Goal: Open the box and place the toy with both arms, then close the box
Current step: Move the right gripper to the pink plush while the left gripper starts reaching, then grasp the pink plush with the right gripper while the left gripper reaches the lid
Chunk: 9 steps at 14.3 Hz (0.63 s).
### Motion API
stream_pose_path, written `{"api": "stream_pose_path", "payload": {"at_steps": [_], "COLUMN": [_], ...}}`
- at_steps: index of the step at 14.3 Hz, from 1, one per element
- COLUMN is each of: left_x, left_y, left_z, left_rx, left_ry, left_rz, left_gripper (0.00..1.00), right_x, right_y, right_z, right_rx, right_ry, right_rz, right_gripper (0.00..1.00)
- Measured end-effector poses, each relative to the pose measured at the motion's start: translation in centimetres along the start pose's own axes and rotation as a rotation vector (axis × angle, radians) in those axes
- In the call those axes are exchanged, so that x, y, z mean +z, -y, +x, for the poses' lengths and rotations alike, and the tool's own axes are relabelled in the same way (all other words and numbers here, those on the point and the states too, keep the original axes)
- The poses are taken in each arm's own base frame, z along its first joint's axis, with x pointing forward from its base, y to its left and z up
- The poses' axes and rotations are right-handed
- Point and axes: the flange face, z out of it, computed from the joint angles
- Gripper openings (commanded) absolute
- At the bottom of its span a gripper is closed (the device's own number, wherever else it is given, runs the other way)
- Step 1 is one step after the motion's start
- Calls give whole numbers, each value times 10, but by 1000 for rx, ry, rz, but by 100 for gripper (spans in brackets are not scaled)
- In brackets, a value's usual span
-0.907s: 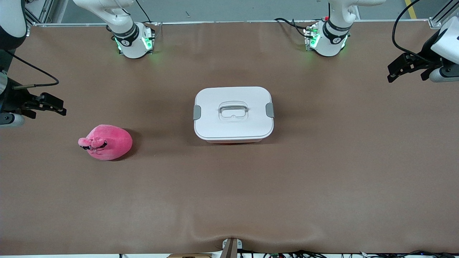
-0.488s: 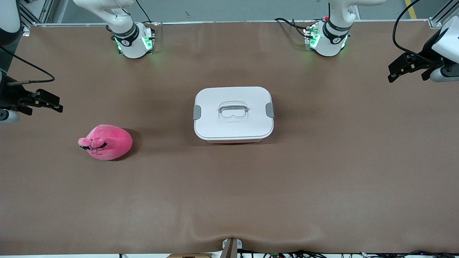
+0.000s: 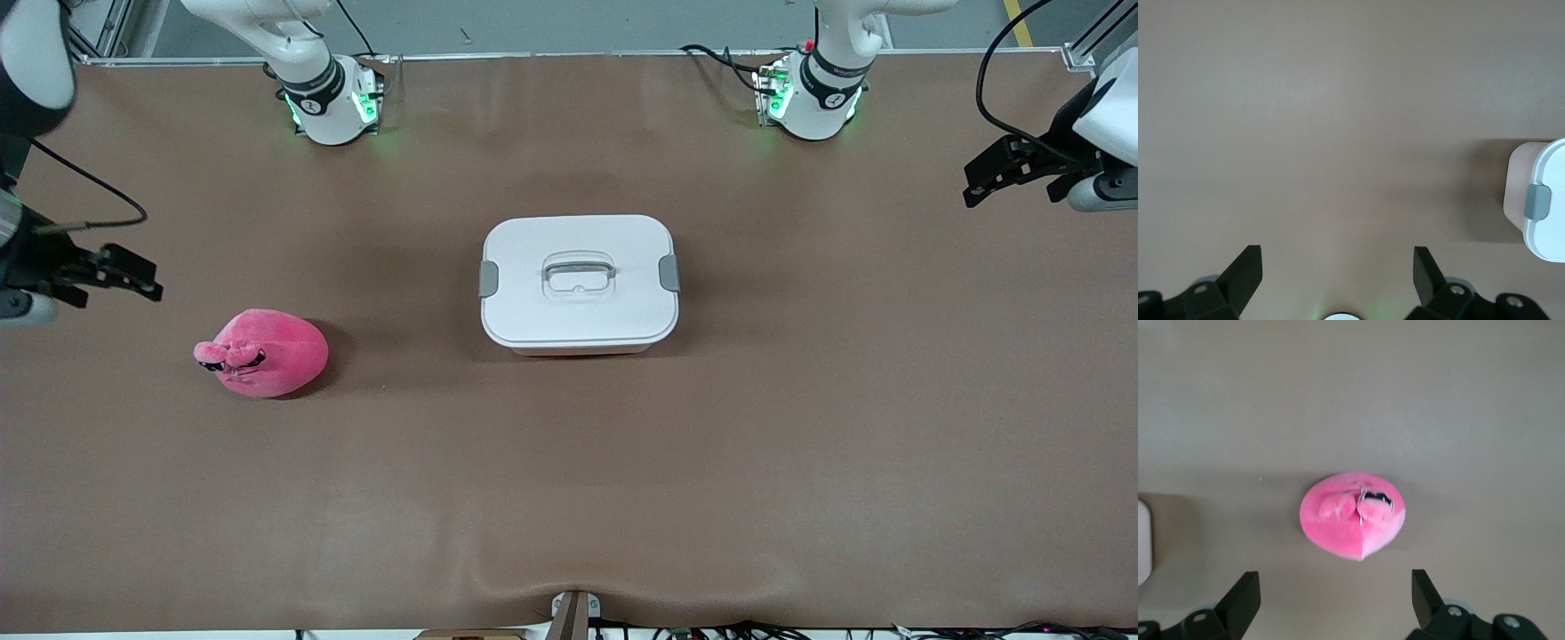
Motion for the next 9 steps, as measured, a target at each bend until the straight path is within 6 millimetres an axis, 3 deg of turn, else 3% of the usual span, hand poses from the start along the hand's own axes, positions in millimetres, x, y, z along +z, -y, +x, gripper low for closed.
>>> {"api": "stream_pose_path", "payload": {"at_steps": [4,6,9], "left_x": [3,8,22], "left_y": [-18,-45,-89], "left_z": [-1,-2,-3], "left_rx": [-25,-82,-176], "left_ry": [8,18,41], "left_rz": [5,12,25], "left_gripper": [100,100,100], "right_x": [81,113,146], "right_y": [-2,2,8], "right_z": [4,1,-3], "right_rx": [-7,-57,-97], "right_ry": [-19,-26,-7], "right_rz": [-6,-9,-7], "right_gripper": [100,100,100]}}
